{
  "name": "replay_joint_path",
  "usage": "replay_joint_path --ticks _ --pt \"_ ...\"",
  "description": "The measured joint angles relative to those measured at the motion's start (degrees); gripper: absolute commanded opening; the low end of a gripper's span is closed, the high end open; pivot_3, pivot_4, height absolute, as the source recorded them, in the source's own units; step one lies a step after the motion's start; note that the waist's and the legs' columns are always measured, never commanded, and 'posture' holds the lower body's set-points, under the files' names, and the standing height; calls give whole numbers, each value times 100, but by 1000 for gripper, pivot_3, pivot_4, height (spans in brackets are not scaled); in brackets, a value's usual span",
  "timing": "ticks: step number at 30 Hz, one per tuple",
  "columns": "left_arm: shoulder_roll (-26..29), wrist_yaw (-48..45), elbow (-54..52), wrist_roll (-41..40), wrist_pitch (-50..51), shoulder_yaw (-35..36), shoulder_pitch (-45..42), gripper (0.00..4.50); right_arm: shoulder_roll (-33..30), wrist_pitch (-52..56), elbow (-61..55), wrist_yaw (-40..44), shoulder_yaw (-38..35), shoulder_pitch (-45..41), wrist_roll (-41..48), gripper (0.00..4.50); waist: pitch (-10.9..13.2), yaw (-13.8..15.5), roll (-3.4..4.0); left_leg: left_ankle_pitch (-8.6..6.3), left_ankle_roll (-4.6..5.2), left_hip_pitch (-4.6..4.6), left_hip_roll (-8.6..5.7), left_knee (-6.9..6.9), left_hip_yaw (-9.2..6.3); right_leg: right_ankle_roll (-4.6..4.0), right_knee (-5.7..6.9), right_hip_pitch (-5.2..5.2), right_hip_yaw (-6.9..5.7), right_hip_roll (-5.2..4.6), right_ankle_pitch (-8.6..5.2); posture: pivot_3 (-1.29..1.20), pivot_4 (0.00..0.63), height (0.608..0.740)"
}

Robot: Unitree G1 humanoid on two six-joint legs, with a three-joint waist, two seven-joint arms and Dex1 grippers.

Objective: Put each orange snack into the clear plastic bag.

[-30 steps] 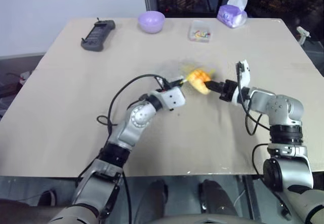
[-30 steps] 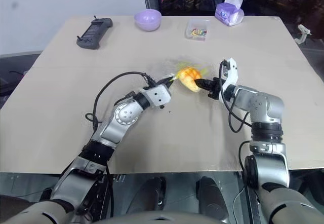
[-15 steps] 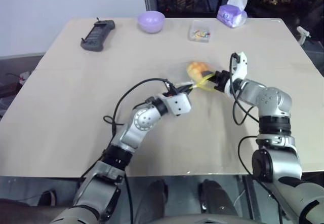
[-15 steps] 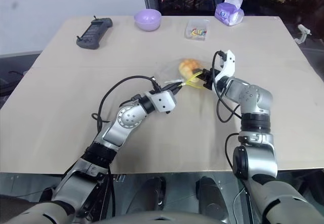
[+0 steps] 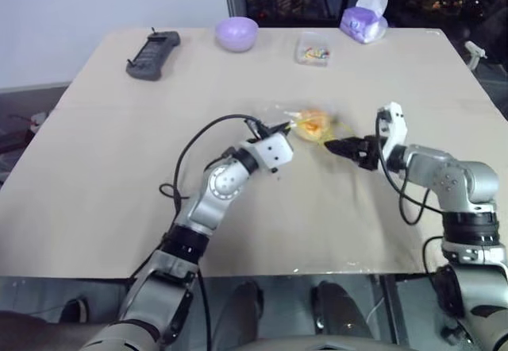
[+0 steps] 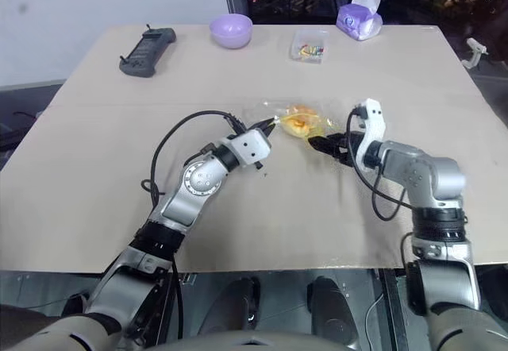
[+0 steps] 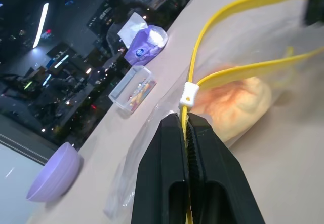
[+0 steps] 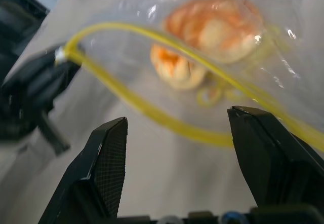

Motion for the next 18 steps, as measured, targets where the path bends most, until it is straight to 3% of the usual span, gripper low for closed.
replay_joint_path --ticks 4,9,18 --pt "16 35 3 5 60 47 2 0 -582 -571 -545 604 93 508 -136 3407 1 15 -2 0 0 -1 -1 2 -1 1 -4 4 -2 -1 0 0 150 740" --pt "7 35 11 2 77 55 8 0 -1487 -2123 -582 945 459 1088 -1302 3407 1 28 -3 0 0 3 0 3 -2 1 -5 8 -4 -1 -1 0 150 740" --pt "-26 4 39 -1 78 48 14 0 -1080 -4099 514 614 1458 492 -3131 3407 2 12 -5 1 -2 6 3 4 1 1 -5 8 1 3 0 0 150 740"
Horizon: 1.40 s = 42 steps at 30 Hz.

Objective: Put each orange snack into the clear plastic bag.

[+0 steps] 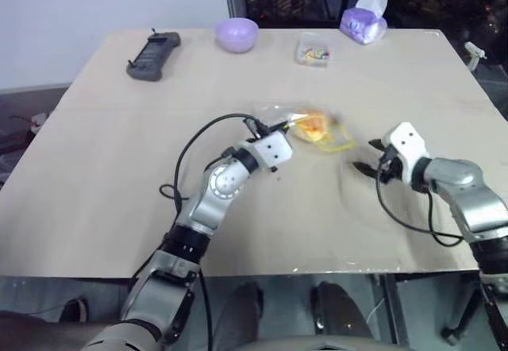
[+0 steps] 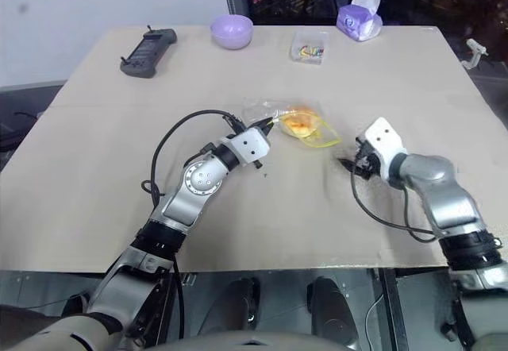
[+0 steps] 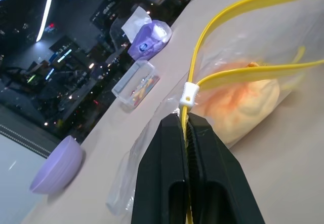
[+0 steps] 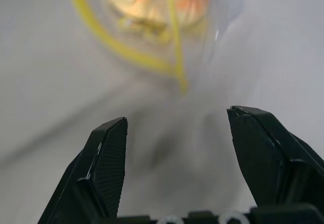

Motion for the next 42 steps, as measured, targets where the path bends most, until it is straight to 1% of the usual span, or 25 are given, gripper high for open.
replay_joint_path --ticks 3,4,6,7,8,10,11,18,20,22,24,26,29,34,36,38,39,41,42 --pt "9 -12 3 0 2 4 1 0 150 -387 276 -113 95 -268 -326 3407 0 29 0 0 0 -4 -2 0 -2 0 -4 0 -3 -2 0 0 150 740" --pt "10 -13 3 0 3 3 1 0 181 -498 402 -131 102 -327 -424 3179 0 42 0 0 0 -5 -2 0 -2 0 -5 0 -3 -3 0 0 150 740" --pt "19 -13 4 1 3 4 1 0 220 -610 510 -121 101 -347 -490 2502 0 49 0 0 0 -5 -3 -1 -2 0 -6 0 -3 -3 0 0 150 740" --pt "23 -13 3 1 4 4 1 0 248 -657 556 -86 101 -346 -502 1960 0 46 0 0 0 -5 -3 -1 -2 0 -5 0 -2 -3 0 0 150 740" --pt "23 -13 3 2 4 4 1 0 254 -683 583 -65 101 -346 -519 1578 0 43 0 0 0 -5 -3 -1 -2 0 -5 0 -2 -3 0 0 150 740" --pt "28 -13 3 2 4 4 1 0 248 -723 610 -20 101 -343 -583 619 0 37 0 0 0 -4 -3 -1 -2 0 -4 0 -2 -3 0 0 150 740" --pt "31 -12 3 2 4 5 1 0 248 -749 611 9 101 -340 -612 21 0 34 0 0 0 -4 -3 -1 -2 0 -3 0 -3 -3 0 0 150 740" --pt "29 7 13 2 4 10 -3 0 281 -784 611 21 85 -337 -662 21 0 22 0 0 0 -3 -2 -1 -2 0 -3 0 -2 -3 0 0 150 740" --pt "-15 152 148 3 -14 71 -91 0 341 -757 617 -64 39 -380 -660 21 0 22 0 0 0 -3 -2 0 -2 0 -1 0 -2 -3 0 0 150 740" --pt "-121 562 341 5 -77 238 -351 0 457 -704 720 -241 -95 -592 -620 21 5 22 -2 0 0 -5 -3 4 -3 0 3 -2 -3 -3 1 0 150 740" --pt "-272 1125 441 -4 -304 484 -934 0 680 -738 746 -537 -439 -1102 -443 21 9 25 -2 0 0 -5 -3 4 -5 0 5 -2 -4 -3 1 0 150 740" --pt "-280 1393 441 -49 -556 630 -1305 0 713 -924 707 -738 -685 -1462 -355 21 6 29 -1 1 -1 -5 -3 2 -6 0 0 -1 -5 -3 1 0 150 740" --pt "-277 1571 509 -58 -783 683 -1490 0 727 -1135 676 -953 -898 -1723 -335 21 5 28 -2 5 -9 -6 -3 -9 -1 0 -16 -1 -4 -6 0 0 150 740" --pt "-188 1524 848 -45 -970 562 -1410 0 727 -1151 706 -919 -893 -1602 -354 21 5 24 -1 5 -9 -9 -5 -13 1 0 -18 -3 -2 -8 1 0 150 740" --pt "-147 1448 846 -35 -1028 508 -1267 0 650 -1140 674 -814 -855 -1451 -392 562 5 22 -1 5 -9 -8 -5 -13 1 0 -16 -3 -2 -7 0 0 150 740" --pt "-79 1349 836 -39 -1030 491 -1024 0 422 -1016 571 -619 -771 -1152 -483 1239 5 27 -1 3 -5 -8 -5 -13 1 -1 -17 -3 -2 -7 0 0 150 740" --pt "-39 1292 835 -41 -1030 490 -924 0 311 -955 529 -517 -724 -1027 -511 1759 5 25 -1 1 -2 -8 -5 -13 1 0 -17 -3 -2 -7 0 0 150 740" --pt "22 1151 831 -44 -1030 462 -756 0 127 -783 378 -283 -614 -782 -591 2556 7 24 2 1 -1 -8 -5 -10 2 0 -11 -5 0 -7 0 0 150 740" --pt "24 1113 822 -44 -1030 434 -750 0 99 -729 315 -197 -592 -771 -602 2556 7 18 1 1 -1 -8 -5 -8 2 0 -8 -5 0 -7 0 0 150 740"
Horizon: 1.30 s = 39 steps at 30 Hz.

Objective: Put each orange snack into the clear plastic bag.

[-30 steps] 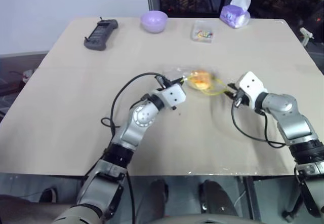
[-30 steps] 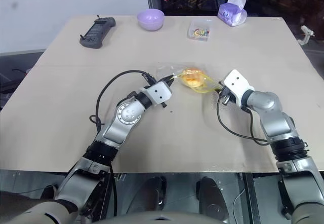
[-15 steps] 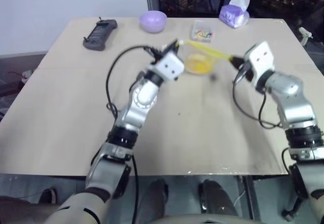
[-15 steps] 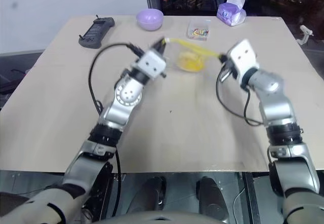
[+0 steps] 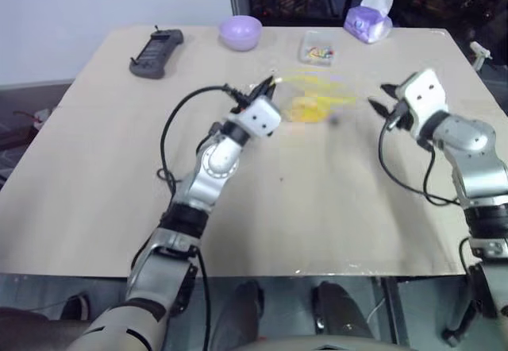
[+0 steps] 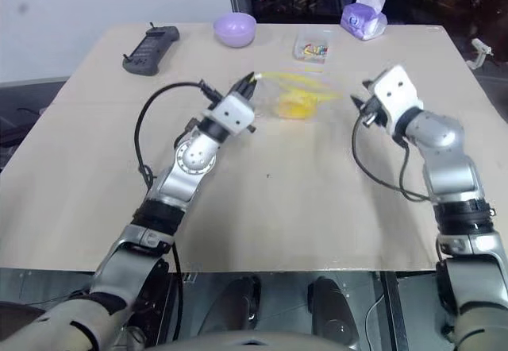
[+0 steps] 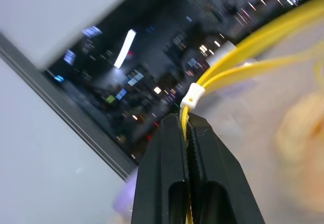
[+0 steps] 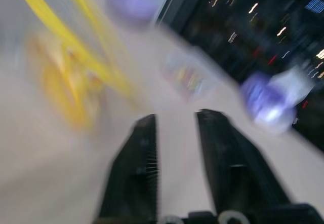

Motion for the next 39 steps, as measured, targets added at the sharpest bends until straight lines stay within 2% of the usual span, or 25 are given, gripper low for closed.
replay_joint_path --ticks 6,10,12,17,26,29,31,33,39 --pt "97 -229 -274 9 -12 -70 -6 0 -567 377 -1036 781 28 -129 233 2556 1 -30 2 -1 1 5 2 1 -3 0 5 2 -1 3 0 0 150 740" --pt "138 -373 -384 60 -12 -112 -16 0 -315 722 -1686 1013 267 -564 457 2556 1 -42 2 -1 1 7 4 2 -3 0 7 2 -1 5 0 0 150 740" --pt "162 -374 -487 157 -19 -118 -45 0 -7 797 -1869 1034 656 -795 415 2556 1 -29 2 -1 1 4 3 4 -7 0 7 2 -5 5 0 0 150 740" --pt "293 -473 -597 368 -102 -190 -147 0 488 399 -1351 818 1275 -1211 -157 2556 1 15 1 0 -1 1 -3 8 -7 0 4 2 -6 -1 0 0 150 740" --pt "555 -950 -946 681 39 -400 -145 0 584 -904 -529 517 1514 -1487 -1068 2556 1 -23 2 2 -4 2 0 3 -9 0 5 0 -7 2 0 0 150 740" --pt "511 -986 -1018 675 140 -399 -130 0 611 -1239 -356 486 1643 -1489 -1348 1753 1 -23 2 1 -2 2 0 3 -8 0 5 0 -6 2 0 0 150 740" --pt "505 -994 -1018 675 165 -400 -100 0 637 -1361 -306 483 1691 -1489 -1444 794 1 -24 2 1 -3 2 0 3 -8 0 5 0 -6 2 0 0 150 740" --pt "503 -986 -1029 672 176 -394 -90 0 648 -1434 -253 484 1695 -1489 -1506 51 1 -23 2 2 -3 2 0 3 -9 0 5 0 -7 2 0 0 150 740" --pt "486 -987 -1035 670 233 -392 -89 0 683 -1459 -233 479 1694 -1489 -1607 15 1 -22 2 2 -3 2 0 4 -8 0 5 0 -6 2 0 0 150 740"
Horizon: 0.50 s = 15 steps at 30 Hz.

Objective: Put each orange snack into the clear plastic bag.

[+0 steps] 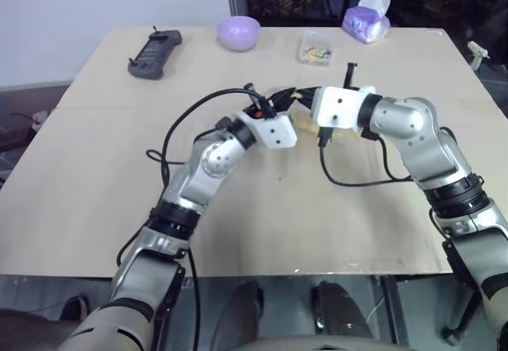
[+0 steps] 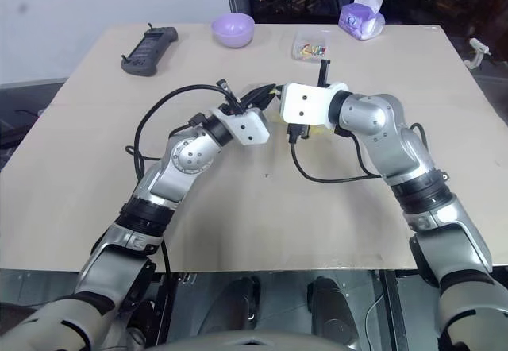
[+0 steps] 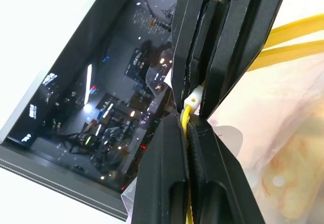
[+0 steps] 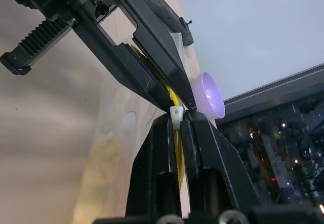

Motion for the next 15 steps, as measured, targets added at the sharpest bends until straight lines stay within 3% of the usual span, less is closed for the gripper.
replay_joint_path --ticks 5,8,11,15 --pt "-4 3 0 1 10 0 0 0 15 8 -1 -2 -6 0 -28 15 0 0 0 -1 2 0 0 0 0 0 0 0 0 0 0 0 150 740" --pt "-14 6 4 3 17 -6 0 0 20 23 -7 -13 -28 0 -33 985 0 0 0 0 1 0 0 0 0 0 0 0 0 0 0 0 150 740" --pt "-26 6 27 4 23 -22 0 0 22 29 -47 -14 -35 0 -28 2317 0 -1 0 -1 2 0 0 0 0 0 0 0 0 0 0 0 150 740" --pt "-32 6 27 4 23 -57 0 0 21 34 -61 0 -35 1 -29 2317 0 -1 0 -1 2 0 0 0 0 0 0 0 0 0 0 0 150 740"
